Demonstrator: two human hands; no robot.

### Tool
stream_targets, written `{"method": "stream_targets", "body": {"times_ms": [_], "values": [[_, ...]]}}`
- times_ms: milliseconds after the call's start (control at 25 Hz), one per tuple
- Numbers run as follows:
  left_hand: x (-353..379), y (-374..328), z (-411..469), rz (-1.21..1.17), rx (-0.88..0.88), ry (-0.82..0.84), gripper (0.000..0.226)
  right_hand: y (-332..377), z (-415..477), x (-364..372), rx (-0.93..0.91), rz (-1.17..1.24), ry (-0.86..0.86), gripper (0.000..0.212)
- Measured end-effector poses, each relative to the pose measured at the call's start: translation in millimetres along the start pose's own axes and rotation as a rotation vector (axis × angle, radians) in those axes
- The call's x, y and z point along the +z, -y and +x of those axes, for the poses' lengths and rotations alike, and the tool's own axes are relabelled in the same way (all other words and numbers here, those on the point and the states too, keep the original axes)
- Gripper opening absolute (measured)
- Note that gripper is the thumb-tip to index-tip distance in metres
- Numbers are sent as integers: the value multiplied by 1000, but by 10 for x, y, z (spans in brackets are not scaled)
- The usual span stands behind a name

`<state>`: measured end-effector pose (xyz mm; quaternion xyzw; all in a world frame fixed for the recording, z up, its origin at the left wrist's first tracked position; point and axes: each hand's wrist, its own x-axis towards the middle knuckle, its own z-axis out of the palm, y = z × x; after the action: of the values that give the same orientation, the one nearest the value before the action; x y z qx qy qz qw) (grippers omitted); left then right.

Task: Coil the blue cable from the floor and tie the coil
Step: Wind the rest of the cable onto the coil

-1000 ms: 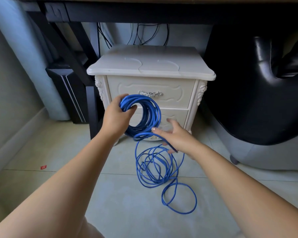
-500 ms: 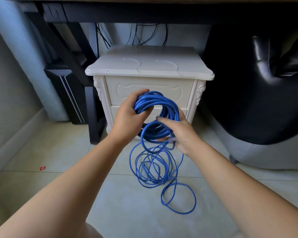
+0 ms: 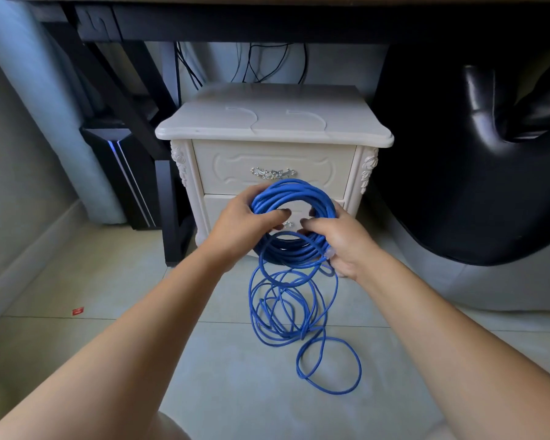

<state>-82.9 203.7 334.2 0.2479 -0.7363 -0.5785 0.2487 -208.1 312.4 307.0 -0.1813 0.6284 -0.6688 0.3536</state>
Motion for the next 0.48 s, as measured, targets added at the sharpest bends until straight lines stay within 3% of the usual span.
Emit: {"method": "stream_targets", "body": {"times_ms": [160, 240, 360, 480], "values": [[-20, -17, 13, 493, 169, 109, 47, 95, -94, 6, -311, -739, 22, 28], [53, -6, 3, 650, 244, 176, 45, 80, -139, 60, -432, -928, 39, 31], [117, 11, 33, 768, 275, 122, 23, 72, -153, 58, -459, -870, 17, 32], [54, 62, 87, 703, 240, 52, 15, 130, -105, -41, -226, -578, 112, 44]]}}
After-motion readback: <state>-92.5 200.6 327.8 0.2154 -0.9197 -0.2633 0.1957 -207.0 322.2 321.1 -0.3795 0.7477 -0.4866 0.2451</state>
